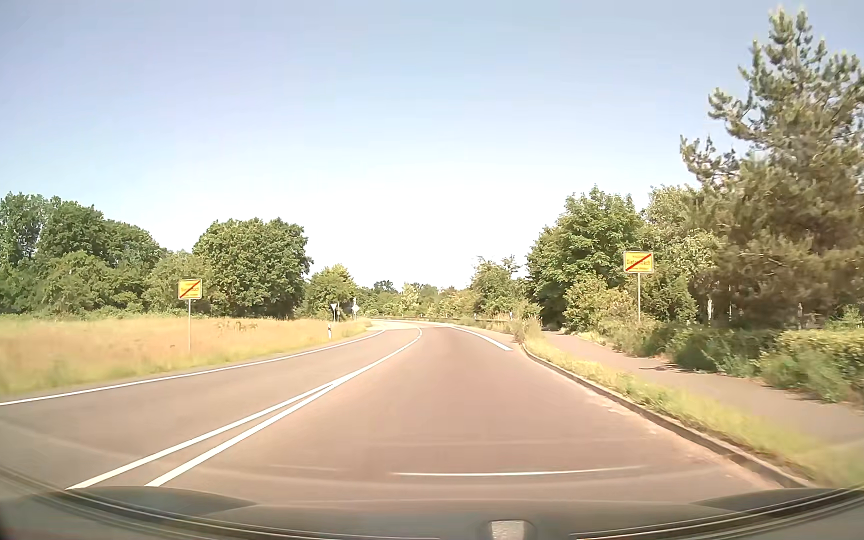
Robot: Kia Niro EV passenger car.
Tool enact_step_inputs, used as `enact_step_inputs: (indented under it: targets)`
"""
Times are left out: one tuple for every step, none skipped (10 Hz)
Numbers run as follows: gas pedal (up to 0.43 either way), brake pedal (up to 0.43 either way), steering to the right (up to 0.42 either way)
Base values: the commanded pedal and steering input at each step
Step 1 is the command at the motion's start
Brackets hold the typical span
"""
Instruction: Follow the waypoints while adhering to traffic rules and regulations
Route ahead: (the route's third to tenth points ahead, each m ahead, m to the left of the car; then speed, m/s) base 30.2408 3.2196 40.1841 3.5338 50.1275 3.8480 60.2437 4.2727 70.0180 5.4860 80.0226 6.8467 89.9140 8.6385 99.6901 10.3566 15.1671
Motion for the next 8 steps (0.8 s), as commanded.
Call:
enact_step_inputs:
  targets:
    - [0.488,0.018,-0.005]
    - [0.488,0.018,-0.005]
    - [0.488,0.018,-0.004]
    - [0.500,0.018,-0.005]
    - [0.512,0.018,-0.004]
    - [0.512,0.018,-0.005]
    - [0.512,0.018,-0.005]
    - [0.512,0.018,-0.005]
